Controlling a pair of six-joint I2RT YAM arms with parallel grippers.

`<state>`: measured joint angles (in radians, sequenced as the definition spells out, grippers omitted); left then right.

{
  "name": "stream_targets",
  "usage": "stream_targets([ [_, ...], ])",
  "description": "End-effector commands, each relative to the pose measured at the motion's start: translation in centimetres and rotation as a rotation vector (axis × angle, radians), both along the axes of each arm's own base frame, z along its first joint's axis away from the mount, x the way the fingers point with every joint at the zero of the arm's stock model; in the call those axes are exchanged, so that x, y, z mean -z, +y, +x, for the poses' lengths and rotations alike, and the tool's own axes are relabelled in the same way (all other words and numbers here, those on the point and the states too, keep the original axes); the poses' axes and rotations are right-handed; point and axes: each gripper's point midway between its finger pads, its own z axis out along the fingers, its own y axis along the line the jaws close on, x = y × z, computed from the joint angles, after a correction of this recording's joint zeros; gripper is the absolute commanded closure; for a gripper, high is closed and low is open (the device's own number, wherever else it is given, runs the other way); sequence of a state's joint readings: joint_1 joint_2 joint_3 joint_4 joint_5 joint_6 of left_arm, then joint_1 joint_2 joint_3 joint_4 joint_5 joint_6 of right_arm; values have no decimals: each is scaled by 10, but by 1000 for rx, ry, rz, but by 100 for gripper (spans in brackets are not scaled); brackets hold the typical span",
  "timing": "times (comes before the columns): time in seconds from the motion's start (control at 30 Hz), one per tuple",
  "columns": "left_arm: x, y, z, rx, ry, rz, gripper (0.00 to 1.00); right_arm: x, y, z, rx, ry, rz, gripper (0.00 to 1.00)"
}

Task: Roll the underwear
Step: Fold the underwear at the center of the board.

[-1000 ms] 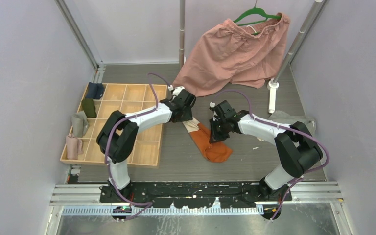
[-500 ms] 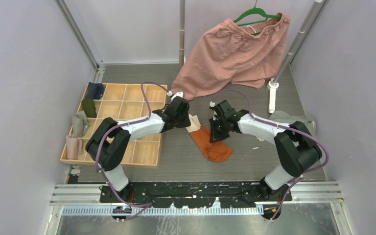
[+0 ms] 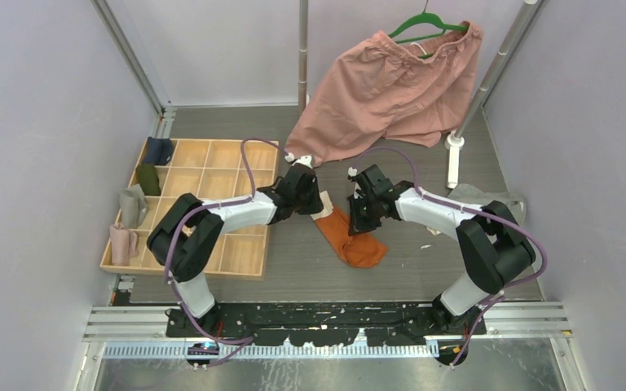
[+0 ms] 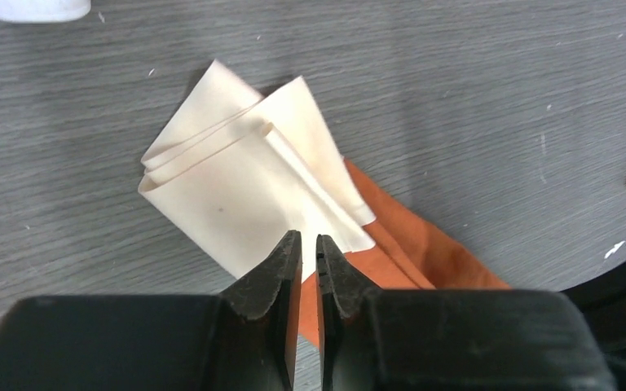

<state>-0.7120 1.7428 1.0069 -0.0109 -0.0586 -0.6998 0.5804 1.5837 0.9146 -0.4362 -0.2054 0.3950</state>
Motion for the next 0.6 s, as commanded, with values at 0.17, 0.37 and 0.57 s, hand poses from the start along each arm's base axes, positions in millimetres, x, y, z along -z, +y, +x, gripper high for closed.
stream_targets([
  [0.17, -6, 5, -2, 0, -41, -9, 90, -12, 10, 24, -2, -59, 10, 94],
  [0.37, -7, 9, -6, -2, -45, -9, 91, -6, 7, 30, 11, -64, -21, 93],
  [0.57, -9, 7, -7, 10, -47, -20, 94, -7, 11, 35, 19, -74, -10, 91],
])
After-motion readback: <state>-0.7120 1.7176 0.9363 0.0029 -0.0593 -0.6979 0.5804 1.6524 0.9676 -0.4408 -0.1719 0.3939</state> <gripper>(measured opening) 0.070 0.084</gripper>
